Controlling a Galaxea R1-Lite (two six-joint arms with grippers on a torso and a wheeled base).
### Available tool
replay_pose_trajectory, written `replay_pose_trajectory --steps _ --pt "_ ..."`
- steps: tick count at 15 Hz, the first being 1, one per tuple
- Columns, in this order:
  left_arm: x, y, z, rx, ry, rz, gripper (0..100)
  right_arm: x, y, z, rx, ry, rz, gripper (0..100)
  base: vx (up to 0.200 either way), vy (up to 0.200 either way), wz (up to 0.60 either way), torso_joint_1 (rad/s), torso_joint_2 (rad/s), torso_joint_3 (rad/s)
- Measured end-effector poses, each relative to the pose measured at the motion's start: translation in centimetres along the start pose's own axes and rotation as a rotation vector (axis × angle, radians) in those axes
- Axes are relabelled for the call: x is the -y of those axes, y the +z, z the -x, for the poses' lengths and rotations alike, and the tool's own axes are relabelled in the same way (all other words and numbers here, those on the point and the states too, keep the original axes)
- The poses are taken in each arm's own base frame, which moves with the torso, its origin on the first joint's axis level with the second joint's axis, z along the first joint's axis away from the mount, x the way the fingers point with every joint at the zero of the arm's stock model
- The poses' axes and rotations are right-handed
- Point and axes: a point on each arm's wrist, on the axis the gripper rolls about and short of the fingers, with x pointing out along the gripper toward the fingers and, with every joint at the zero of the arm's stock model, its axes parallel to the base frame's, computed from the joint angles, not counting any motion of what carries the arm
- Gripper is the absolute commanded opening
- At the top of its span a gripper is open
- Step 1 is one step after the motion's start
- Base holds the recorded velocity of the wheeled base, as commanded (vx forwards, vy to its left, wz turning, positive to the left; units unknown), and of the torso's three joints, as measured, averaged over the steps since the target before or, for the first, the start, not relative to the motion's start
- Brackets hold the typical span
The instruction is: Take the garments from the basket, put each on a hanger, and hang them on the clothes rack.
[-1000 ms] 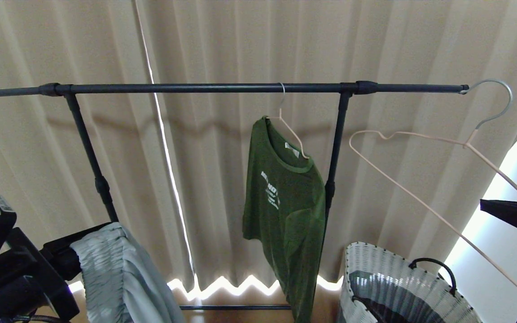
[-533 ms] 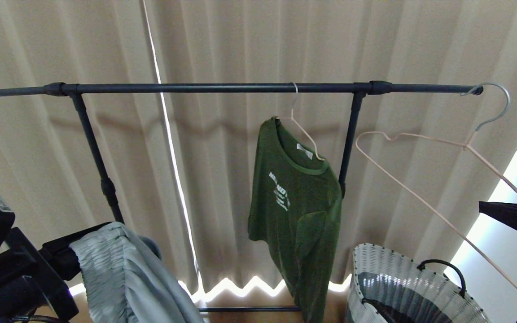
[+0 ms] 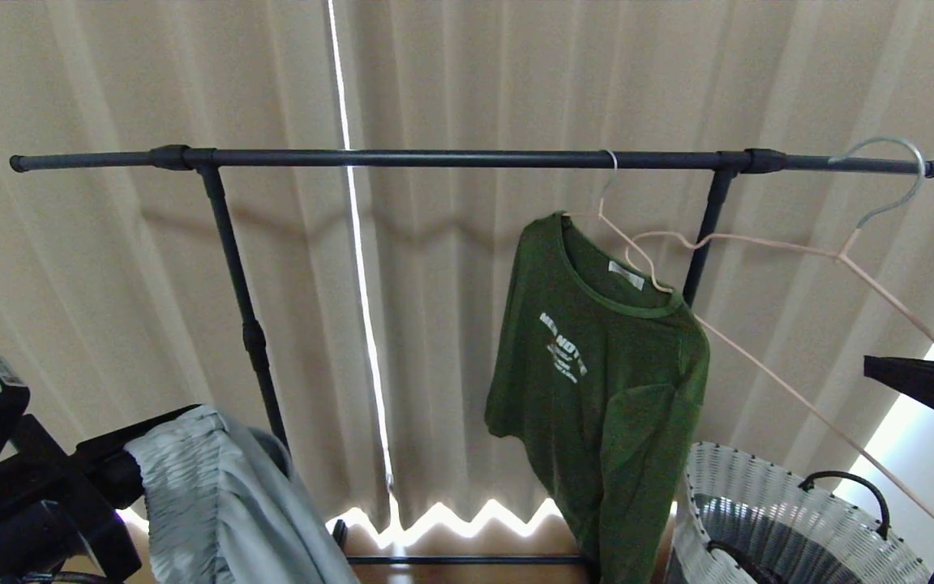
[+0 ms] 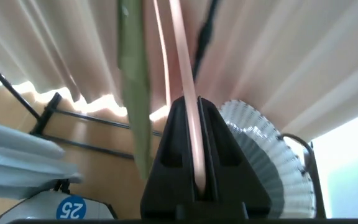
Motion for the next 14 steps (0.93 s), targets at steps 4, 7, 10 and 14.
replay_pose_trajectory --steps 4,7,10,14 --pt "0.0 -0.2 -0.2 -0.017 -0.001 -0.001 0 -0.5 1.5 0.2 0.146 0.056 0.009 0 0.000 0.000 0.00 0.000 0.00 0.000" --pt "-0.2 0.2 -0.4 -0.006 0.004 -0.001 0 -1.3 1.6 0.3 0.154 0.128 0.027 0 0.000 0.000 0.00 0.000 0.00 0.000" --pt "-0.9 1.8 -1.2 0.019 0.074 -0.008 0 -2.4 1.2 0.1 0.134 0.257 0.046 0 0.000 0.000 0.00 0.000 0.00 0.000" --pt "-2.9 6.3 -4.6 0.044 0.233 -0.011 0 -4.4 1.1 -1.2 0.079 0.398 0.073 0 0.000 0.000 0.00 0.000 0.00 0.000"
